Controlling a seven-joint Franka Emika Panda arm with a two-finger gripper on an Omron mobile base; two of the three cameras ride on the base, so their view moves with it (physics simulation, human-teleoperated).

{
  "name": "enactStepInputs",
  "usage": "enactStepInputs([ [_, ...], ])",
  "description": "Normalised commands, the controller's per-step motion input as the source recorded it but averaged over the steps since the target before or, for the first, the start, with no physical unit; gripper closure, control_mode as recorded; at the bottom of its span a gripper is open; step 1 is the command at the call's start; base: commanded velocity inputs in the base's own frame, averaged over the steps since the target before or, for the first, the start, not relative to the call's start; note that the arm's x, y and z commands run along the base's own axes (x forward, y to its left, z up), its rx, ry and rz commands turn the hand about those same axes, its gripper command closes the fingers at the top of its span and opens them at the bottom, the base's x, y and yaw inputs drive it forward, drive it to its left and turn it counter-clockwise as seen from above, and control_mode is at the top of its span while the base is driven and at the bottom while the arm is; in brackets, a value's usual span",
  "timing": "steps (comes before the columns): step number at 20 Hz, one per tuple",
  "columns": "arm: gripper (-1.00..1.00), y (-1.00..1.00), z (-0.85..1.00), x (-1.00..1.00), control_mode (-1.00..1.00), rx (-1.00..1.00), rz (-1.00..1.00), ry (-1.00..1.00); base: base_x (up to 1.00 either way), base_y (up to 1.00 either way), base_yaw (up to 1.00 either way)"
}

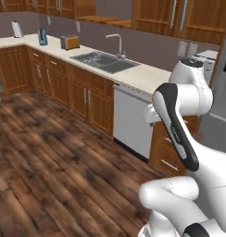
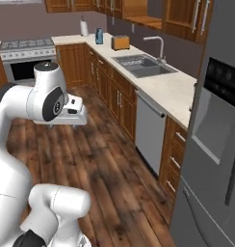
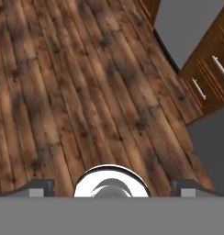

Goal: Navigate to the toaster.

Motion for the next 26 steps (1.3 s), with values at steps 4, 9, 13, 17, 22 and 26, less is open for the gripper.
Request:
enactStepInputs([
  [4,-1.0,0.0,0.0,0.0,1.0,0.0,0.0,0.0,1.0,0.53,0.0],
  [9,-1.0,0.0,0.0,0.0,1.0,0.0,0.0,0.0,1.0,0.58,0.0],
  [13,-1.0,0.0,0.0,0.0,1.0,0.0,0.0,0.0,1.0,0.46,0.0],
  [17,-1.0,0.0,0.0,0.0,1.0,0.0,0.0,0.0,1.0,0.11,-0.08],
  [22,-1.0,0.0,0.0,0.0,1.0,0.0,0.0,0.0,1.0,0.05,-0.09],
  [26,-1.0,0.0,0.0,0.0,1.0,0.0,0.0,0.0,1.0,0.24,-0.14],
])
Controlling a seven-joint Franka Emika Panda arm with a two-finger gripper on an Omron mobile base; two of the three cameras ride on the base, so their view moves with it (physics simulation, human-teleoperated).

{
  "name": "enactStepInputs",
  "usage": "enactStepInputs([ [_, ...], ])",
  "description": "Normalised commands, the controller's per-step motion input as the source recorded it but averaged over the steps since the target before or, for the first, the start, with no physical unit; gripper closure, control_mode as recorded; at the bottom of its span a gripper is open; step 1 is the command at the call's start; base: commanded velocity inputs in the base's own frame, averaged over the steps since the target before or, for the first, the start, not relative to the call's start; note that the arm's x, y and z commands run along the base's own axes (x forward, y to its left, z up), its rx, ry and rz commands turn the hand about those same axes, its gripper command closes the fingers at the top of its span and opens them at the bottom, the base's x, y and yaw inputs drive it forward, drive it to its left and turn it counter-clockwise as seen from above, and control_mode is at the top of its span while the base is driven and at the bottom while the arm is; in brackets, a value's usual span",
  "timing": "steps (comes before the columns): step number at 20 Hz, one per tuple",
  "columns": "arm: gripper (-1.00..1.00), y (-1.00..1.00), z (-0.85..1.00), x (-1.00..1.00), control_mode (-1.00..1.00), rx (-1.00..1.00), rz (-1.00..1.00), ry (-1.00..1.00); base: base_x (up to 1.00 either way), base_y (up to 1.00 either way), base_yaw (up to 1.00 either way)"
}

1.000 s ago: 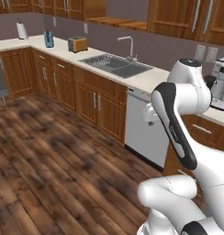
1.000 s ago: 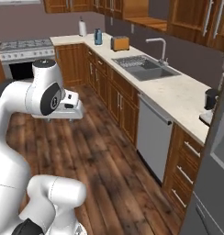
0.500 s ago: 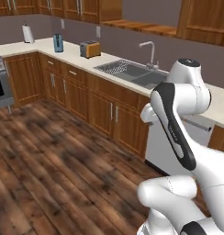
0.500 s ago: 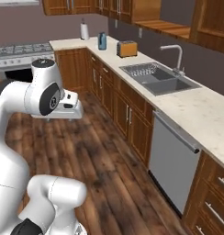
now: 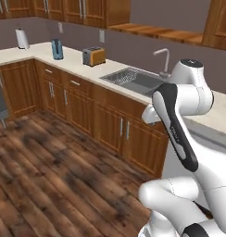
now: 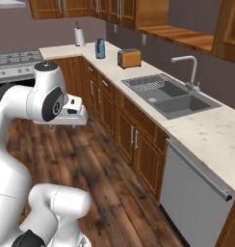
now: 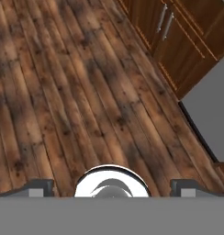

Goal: Navigate to the toaster.

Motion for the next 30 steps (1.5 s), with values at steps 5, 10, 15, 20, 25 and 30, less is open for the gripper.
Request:
enactStepInputs([
  [5,-1.0,0.0,0.0,0.0,1.0,0.0,0.0,0.0,1.0,0.15,-0.15],
  [10,-1.0,0.0,0.0,0.0,1.0,0.0,0.0,0.0,1.0,0.46,-0.24],
  [15,-1.0,0.0,0.0,0.0,1.0,0.0,0.0,0.0,1.0,0.89,-0.38],
  [20,-1.0,0.0,0.0,0.0,1.0,0.0,0.0,0.0,1.0,0.92,-0.38],
  [25,-1.0,0.0,0.0,0.0,1.0,0.0,0.0,0.0,1.0,0.95,-0.41],
  [30,-1.0,0.0,0.0,0.0,1.0,0.0,0.0,0.0,1.0,0.96,-0.41],
])
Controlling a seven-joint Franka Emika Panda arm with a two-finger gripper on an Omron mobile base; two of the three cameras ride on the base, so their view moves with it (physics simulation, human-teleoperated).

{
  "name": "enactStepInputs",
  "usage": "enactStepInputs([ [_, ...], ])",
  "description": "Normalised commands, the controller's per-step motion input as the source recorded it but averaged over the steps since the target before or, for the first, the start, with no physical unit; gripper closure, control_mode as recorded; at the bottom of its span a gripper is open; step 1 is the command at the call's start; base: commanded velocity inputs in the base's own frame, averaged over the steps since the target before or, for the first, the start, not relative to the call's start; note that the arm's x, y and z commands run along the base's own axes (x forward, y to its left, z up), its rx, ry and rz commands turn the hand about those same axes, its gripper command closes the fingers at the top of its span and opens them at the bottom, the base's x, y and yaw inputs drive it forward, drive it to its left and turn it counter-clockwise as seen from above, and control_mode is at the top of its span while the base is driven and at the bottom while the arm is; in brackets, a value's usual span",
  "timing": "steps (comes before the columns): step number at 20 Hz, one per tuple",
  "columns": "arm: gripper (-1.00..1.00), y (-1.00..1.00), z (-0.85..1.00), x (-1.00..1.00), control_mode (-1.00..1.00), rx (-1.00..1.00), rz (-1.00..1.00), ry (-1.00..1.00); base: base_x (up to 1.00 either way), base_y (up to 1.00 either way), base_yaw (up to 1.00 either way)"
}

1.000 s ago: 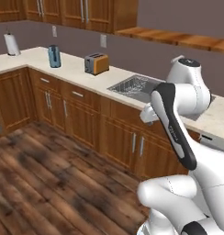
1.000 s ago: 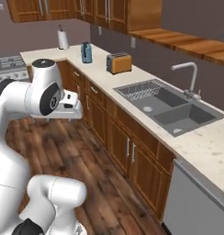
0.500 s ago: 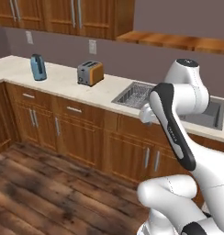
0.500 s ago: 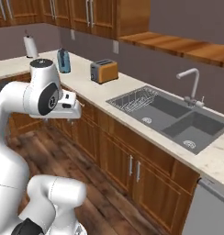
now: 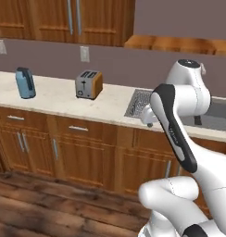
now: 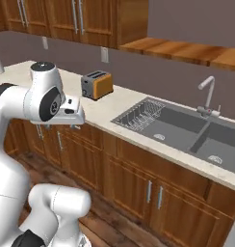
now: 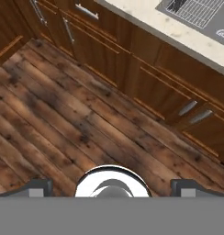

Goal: Navigate to the toaster.

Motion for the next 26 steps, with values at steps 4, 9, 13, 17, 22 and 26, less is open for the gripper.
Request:
enactStepInputs([
  [4,-1.0,0.0,0.0,0.0,1.0,0.0,0.0,0.0,1.0,0.96,-0.42],
  [9,-1.0,0.0,0.0,0.0,1.0,0.0,0.0,0.0,1.0,0.91,-0.41],
  [13,-1.0,0.0,0.0,0.0,1.0,0.0,0.0,0.0,1.0,0.95,-0.48],
  [17,-1.0,0.0,0.0,0.0,1.0,0.0,0.0,0.0,1.0,0.73,-0.48],
  [22,-1.0,0.0,0.0,0.0,1.0,0.0,0.0,0.0,1.0,0.4,-0.42],
  [26,-1.0,0.0,0.0,0.0,1.0,0.0,0.0,0.0,1.0,0.37,-0.38],
])
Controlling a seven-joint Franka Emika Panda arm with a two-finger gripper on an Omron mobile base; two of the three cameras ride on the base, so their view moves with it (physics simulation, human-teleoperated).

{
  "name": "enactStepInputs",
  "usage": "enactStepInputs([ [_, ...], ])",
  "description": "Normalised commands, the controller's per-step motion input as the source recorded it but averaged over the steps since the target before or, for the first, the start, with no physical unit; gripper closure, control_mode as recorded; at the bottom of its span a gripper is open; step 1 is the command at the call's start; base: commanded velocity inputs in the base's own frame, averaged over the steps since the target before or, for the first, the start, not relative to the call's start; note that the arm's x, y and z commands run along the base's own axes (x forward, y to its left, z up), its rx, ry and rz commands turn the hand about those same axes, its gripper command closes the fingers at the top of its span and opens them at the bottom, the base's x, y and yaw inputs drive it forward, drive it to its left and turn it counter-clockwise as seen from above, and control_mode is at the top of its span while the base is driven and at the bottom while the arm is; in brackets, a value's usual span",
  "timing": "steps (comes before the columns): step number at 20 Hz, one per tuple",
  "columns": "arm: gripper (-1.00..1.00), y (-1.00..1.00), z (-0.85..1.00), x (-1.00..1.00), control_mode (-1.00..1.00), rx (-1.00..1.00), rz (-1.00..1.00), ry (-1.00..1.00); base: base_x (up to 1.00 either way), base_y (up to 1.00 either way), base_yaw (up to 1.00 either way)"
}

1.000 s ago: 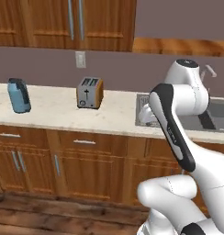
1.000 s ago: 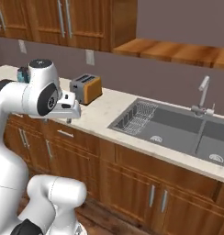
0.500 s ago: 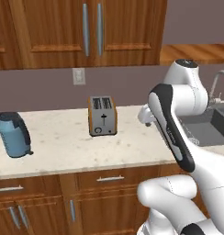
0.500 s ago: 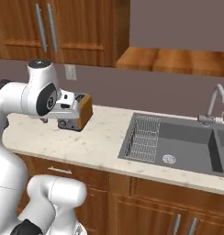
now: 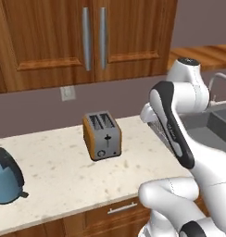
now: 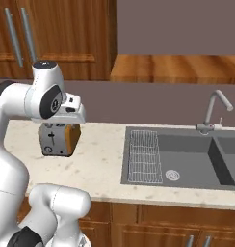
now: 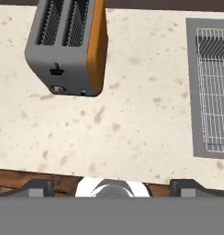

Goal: Navigate to the toaster.

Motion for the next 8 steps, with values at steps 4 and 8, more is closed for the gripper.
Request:
enactStepInputs([
  [4,-1.0,0.61,-0.75,0.75,-1.0,0.0,-0.25,0.07,0.25,0.12,-0.09],
  [8,-1.0,1.0,-0.86,1.0,-1.0,0.0,-0.29,0.01,0.0,0.0,0.0],
])
